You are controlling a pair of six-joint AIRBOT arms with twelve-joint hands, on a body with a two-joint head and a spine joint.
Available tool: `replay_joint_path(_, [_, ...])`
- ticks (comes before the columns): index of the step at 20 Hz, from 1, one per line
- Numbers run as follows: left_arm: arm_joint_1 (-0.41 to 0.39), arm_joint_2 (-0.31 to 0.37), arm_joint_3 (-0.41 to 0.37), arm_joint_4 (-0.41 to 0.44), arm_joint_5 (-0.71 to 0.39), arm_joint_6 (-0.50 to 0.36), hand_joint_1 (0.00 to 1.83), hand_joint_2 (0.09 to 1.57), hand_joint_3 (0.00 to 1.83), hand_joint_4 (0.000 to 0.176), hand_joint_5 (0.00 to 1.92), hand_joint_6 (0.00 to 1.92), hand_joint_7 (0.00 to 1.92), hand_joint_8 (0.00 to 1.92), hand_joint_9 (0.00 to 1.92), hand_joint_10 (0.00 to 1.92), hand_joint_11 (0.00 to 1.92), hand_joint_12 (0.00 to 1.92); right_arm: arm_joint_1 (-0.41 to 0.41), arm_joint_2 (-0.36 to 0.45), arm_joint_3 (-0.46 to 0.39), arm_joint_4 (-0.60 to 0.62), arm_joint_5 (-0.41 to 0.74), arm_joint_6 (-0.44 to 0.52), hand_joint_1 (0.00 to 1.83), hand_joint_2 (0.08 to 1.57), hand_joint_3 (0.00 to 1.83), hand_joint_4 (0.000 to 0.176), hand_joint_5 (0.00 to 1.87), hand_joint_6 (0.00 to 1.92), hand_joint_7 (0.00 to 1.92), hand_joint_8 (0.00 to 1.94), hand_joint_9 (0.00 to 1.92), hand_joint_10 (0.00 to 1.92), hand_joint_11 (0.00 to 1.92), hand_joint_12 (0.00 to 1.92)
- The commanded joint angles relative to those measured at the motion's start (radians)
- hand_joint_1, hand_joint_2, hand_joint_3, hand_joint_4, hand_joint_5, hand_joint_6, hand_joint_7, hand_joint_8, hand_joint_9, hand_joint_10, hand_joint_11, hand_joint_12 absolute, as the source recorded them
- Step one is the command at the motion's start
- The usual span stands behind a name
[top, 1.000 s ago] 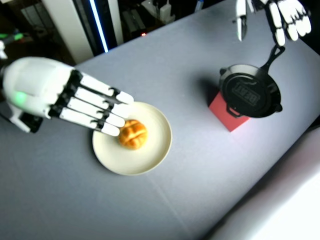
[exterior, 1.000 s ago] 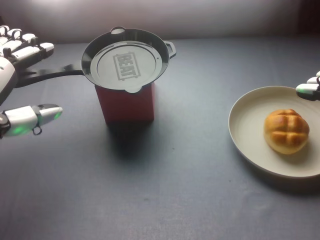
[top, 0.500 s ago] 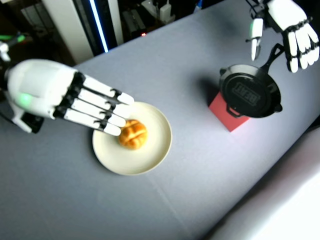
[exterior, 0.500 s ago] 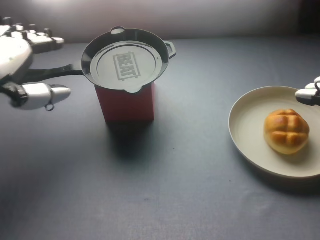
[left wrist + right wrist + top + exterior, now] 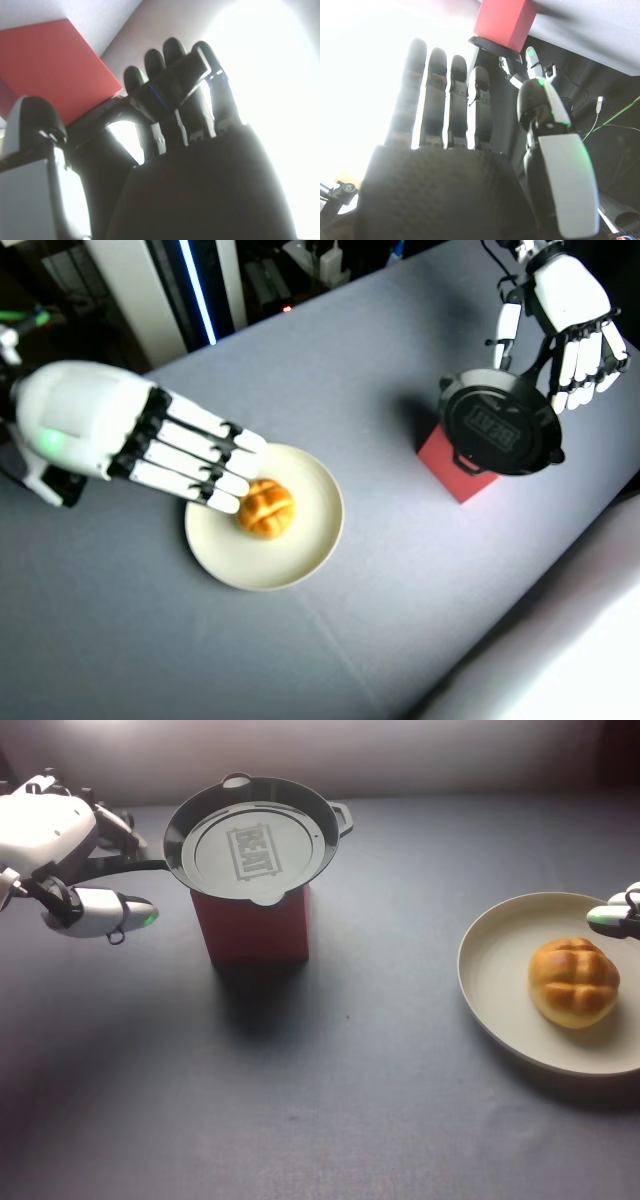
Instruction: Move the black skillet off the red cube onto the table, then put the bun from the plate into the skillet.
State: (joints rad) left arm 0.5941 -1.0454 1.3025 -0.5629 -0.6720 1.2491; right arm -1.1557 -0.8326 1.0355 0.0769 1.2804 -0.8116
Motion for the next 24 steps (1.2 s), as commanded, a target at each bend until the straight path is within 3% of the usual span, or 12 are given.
replay_joint_path(1, [-0.012,0.002,0.01,0.013,-0.11,0.001,1.0,1.11,0.0,0.17,0.97,0.95,0.96,0.03,0.73,0.04,0.0,1.36,0.008,-0.001,0.004,0.016,0.116,0.006,0.65,1.35,0.0,0.032,0.43,0.0,0.47,0.0,0.45,0.0,0.38,0.23])
replay_joint_path(2, [-0.012,0.001,0.01,0.012,-0.11,0.001,1.04,1.09,0.0,0.146,1.02,0.89,1.07,0.07,0.85,0.11,0.09,1.52,0.008,-0.002,0.004,0.016,0.116,0.006,0.64,1.35,0.0,0.034,0.43,0.0,0.47,0.0,0.46,0.01,0.39,0.24])
replay_joint_path(4, [-0.014,-0.003,0.011,0.012,-0.11,0.001,1.02,1.09,0.0,0.175,1.02,0.91,1.13,0.08,0.8,0.66,0.39,1.62,0.008,-0.005,0.004,0.016,0.116,0.007,0.63,1.35,0.0,0.029,0.43,0.0,0.46,0.0,0.44,0.0,0.35,0.22])
replay_joint_path(6, [-0.014,-0.004,0.01,0.012,-0.112,0.001,1.03,1.08,0.0,0.176,1.04,0.89,1.18,0.17,0.71,1.03,0.38,1.69,0.008,-0.007,0.004,0.016,0.115,0.009,0.61,1.36,0.0,0.014,0.44,0.0,0.46,0.0,0.45,0.0,0.37,0.22])
replay_joint_path(7, [-0.014,-0.004,0.009,0.012,-0.114,0.001,1.04,1.08,0.0,0.16,1.05,0.88,1.16,0.3,0.74,1.13,0.47,1.71,0.008,-0.008,0.004,0.016,0.115,0.009,0.61,1.36,0.0,0.009,0.44,0.01,0.47,0.0,0.45,0.0,0.37,0.22])
replay_joint_path(8, [-0.014,-0.004,0.008,0.011,-0.116,0.001,1.06,1.08,0.0,0.099,1.05,0.9,1.12,0.67,0.86,1.32,0.68,1.78,0.008,-0.008,0.004,0.016,0.114,0.01,0.59,1.36,0.0,0.006,0.44,0.0,0.47,0.0,0.45,0.0,0.37,0.22])
replay_joint_path(9, [-0.013,-0.004,0.006,0.01,-0.12,0.001,0.91,1.09,0.0,0.0,0.96,1.09,1.04,1.15,0.91,1.51,0.78,1.84,0.008,-0.008,0.004,0.016,0.114,0.011,0.57,1.36,0.0,0.005,0.44,0.0,0.47,0.0,0.46,0.01,0.38,0.22])
replay_joint_path(11, [-0.011,-0.004,0.001,0.009,-0.127,0.001,0.88,1.1,0.0,0.0,0.79,1.83,0.91,1.86,0.98,1.9,1.05,1.92,0.008,-0.008,0.004,0.016,0.114,0.012,0.56,1.36,0.0,0.003,0.45,0.01,0.48,0.01,0.47,0.01,0.39,0.22])
replay_joint_path(12, [-0.009,-0.006,0.0,0.007,-0.131,0.001,0.95,1.13,0.0,0.031,0.8,1.9,0.92,1.91,1.02,1.92,1.13,1.92,0.008,-0.009,0.004,0.016,0.114,0.013,0.56,1.37,0.0,0.002,0.45,0.0,0.48,0.0,0.47,0.0,0.39,0.22])
replay_joint_path(14, [-0.004,-0.008,0.0,0.0,-0.137,0.001,1.54,1.21,0.0,0.15,0.93,1.92,1.15,1.92,1.38,1.92,1.46,1.92,0.008,-0.01,0.004,0.016,0.114,0.014,0.56,1.37,0.0,0.006,0.45,0.0,0.48,0.0,0.47,0.0,0.39,0.22])
replay_joint_path(15, [-0.001,-0.008,-0.001,-0.005,-0.141,0.001,1.65,1.19,0.0,0.171,0.96,1.92,1.19,1.92,1.44,1.92,1.51,1.92,0.008,-0.012,0.004,0.016,0.114,0.014,0.55,1.37,0.0,0.008,0.44,0.0,0.47,0.0,0.46,0.0,0.38,0.21])
replay_joint_path(24, [0.044,-0.006,-0.023,-0.01,-0.2,-0.038,1.71,1.14,0.0,0.174,1.08,1.92,1.23,1.92,1.44,1.92,1.51,1.92,0.002,-0.015,0.002,0.017,0.114,0.016,0.56,1.38,0.0,0.002,0.46,0.0,0.49,0.0,0.46,0.0,0.39,0.19])
